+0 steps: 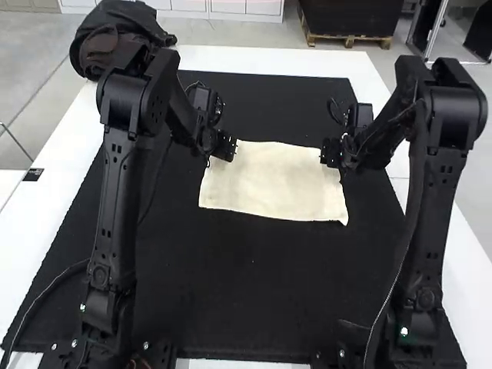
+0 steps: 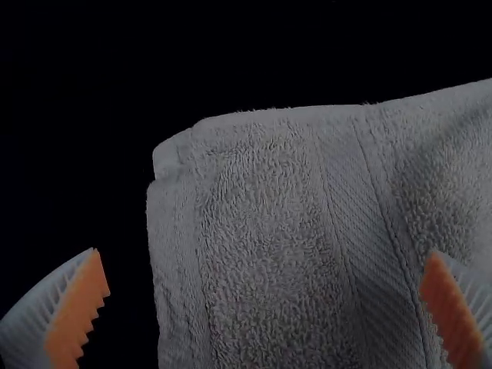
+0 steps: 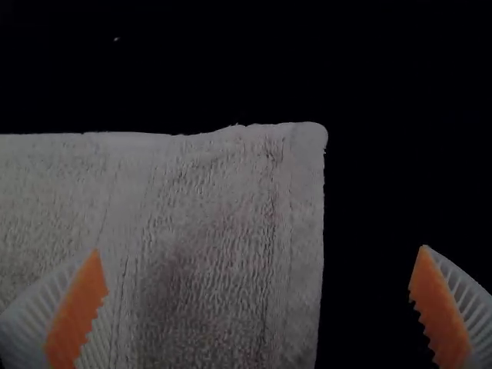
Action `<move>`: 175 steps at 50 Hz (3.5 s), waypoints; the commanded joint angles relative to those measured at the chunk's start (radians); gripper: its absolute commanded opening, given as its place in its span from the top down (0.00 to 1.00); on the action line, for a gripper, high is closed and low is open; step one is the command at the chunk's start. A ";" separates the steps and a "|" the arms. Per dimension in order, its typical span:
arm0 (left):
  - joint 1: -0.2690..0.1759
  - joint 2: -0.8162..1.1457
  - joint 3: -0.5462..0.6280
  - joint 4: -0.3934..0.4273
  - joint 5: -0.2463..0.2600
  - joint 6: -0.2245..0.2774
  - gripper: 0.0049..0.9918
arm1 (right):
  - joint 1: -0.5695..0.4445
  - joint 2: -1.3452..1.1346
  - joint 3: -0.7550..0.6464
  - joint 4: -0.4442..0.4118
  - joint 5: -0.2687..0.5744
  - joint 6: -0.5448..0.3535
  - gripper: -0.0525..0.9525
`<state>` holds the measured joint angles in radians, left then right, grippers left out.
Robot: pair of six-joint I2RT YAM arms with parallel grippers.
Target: Fold the towel.
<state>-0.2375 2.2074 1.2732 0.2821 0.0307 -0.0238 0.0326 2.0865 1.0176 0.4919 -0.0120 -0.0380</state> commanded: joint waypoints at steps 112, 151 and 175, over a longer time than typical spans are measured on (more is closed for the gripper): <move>0.069 -0.126 -0.020 -0.112 -0.003 -0.004 0.98 | -0.115 -0.154 -0.059 -0.107 -0.253 0.001 0.97; 0.063 -0.357 -0.230 -0.204 0.034 -0.002 0.98 | -0.132 -0.405 -0.209 -0.254 -0.333 0.020 0.97; 0.046 -0.433 -0.311 -0.296 0.037 -0.004 0.98 | -0.148 -0.488 -0.289 -0.323 -0.361 0.007 0.97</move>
<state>-0.2070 1.7985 0.9894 -0.0105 0.1066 -0.0277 -0.0669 1.6390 0.7410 0.1715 -0.3908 -0.0261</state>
